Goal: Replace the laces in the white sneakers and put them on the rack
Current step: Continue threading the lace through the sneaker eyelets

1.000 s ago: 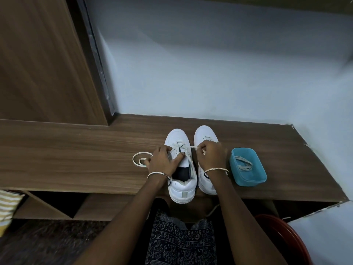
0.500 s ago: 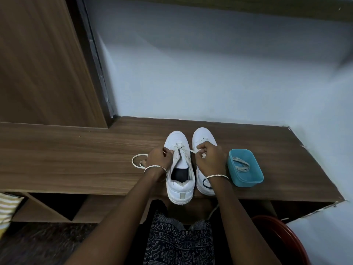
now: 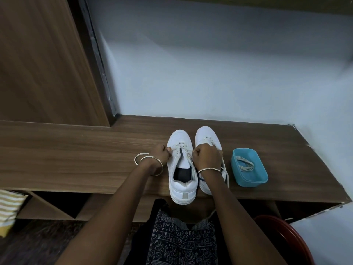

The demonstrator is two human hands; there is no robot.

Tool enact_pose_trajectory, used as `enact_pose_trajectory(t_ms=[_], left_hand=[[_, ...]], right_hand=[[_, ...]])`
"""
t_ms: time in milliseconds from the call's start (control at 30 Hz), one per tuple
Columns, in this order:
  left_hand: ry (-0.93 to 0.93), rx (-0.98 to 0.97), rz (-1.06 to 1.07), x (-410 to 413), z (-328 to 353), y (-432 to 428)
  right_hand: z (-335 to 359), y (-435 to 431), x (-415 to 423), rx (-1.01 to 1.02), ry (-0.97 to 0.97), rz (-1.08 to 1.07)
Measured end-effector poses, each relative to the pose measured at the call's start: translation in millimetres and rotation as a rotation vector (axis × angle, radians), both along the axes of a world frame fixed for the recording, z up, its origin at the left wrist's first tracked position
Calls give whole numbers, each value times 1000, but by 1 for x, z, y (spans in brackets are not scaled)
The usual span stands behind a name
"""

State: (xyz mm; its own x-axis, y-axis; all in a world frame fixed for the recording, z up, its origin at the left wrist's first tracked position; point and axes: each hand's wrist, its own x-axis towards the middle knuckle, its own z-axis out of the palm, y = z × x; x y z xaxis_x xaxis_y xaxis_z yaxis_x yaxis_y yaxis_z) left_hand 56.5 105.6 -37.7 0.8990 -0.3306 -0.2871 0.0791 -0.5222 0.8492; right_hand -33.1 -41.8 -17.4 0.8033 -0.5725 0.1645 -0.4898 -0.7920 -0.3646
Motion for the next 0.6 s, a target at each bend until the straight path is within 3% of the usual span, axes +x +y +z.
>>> enact_pose_trajectory(t_ms=[167, 367, 467, 600], left_hand=[[91, -213, 75, -4, 0, 3], [94, -389, 74, -10, 32, 11], [176, -536, 104, -12, 53, 10], [262, -668, 31, -11, 77, 15]], right_hand=[[0, -1, -1, 18, -21, 14], [11, 9, -8, 111, -300, 68], [20, 29, -11, 344, -424, 178], [32, 56, -10, 778, -369, 167]])
